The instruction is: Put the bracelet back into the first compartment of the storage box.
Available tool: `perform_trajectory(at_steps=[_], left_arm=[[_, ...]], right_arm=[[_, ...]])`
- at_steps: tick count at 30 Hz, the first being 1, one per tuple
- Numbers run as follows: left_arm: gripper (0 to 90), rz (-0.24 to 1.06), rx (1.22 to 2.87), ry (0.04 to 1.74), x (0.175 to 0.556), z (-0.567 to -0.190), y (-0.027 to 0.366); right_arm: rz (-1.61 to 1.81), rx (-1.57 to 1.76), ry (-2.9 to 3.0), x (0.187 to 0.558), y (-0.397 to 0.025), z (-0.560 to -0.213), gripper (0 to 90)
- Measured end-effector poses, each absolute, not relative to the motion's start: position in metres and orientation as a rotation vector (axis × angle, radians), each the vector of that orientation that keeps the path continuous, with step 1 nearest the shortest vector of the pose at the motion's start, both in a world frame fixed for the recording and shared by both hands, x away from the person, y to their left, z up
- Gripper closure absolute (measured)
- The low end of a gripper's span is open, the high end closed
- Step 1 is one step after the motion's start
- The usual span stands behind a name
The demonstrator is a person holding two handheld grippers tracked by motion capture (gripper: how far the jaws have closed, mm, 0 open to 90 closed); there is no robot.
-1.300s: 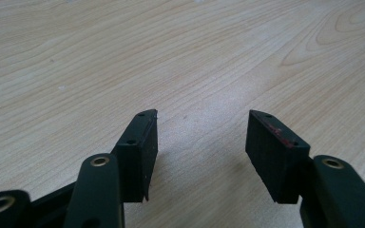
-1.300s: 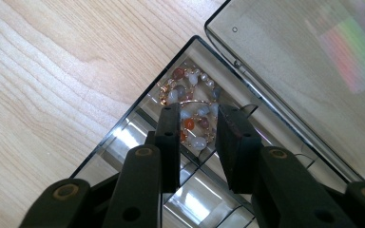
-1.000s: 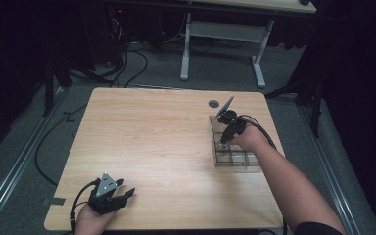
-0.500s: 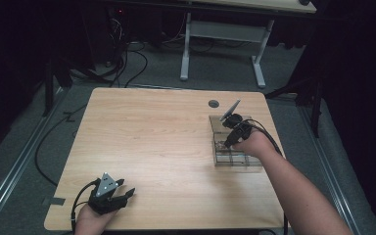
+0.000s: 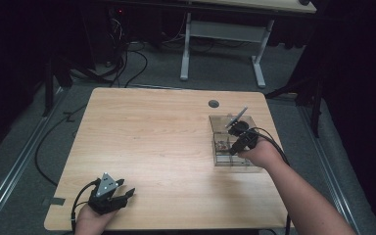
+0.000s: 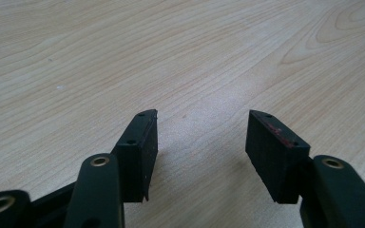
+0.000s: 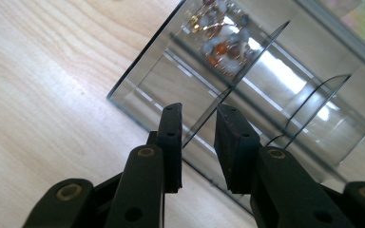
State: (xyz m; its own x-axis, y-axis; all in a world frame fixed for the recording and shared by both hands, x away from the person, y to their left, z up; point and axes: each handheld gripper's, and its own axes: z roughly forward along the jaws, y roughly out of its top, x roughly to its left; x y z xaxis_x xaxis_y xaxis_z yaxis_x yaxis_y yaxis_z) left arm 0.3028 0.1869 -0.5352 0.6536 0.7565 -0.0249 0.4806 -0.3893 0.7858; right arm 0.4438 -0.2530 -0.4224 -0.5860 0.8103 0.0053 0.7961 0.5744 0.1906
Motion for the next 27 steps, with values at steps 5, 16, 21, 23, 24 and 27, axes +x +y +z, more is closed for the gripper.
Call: perform_trajectory(at_steps=[5,16,21,23,24,27], left_arm=[[44.8,0.435,2.06,0.961,0.303,-0.535,0.187],[44.8,0.437,2.059,0.964,0.303,-0.535,0.187],[44.6,0.436,2.06,0.963,0.303,-0.535,0.187],[44.6,0.438,2.057,0.962,0.303,-0.535,0.187],[44.6,0.438,2.058,0.962,0.302,-0.535,0.187],[44.4,0.438,2.054,0.961,0.302,-0.535,0.187]], right_arm=[[0.287,1.379,2.703,0.429,-0.254,-0.423,73.4],[0.345,1.406,2.682,0.404,-0.268,-0.43,73.8],[0.361,1.416,2.676,0.393,-0.27,-0.437,73.8],[0.396,1.402,2.67,0.386,-0.272,-0.444,73.8],[0.396,1.402,2.67,0.386,-0.272,-0.444,73.8],[0.43,1.391,2.66,0.38,-0.275,-0.451,73.8]])
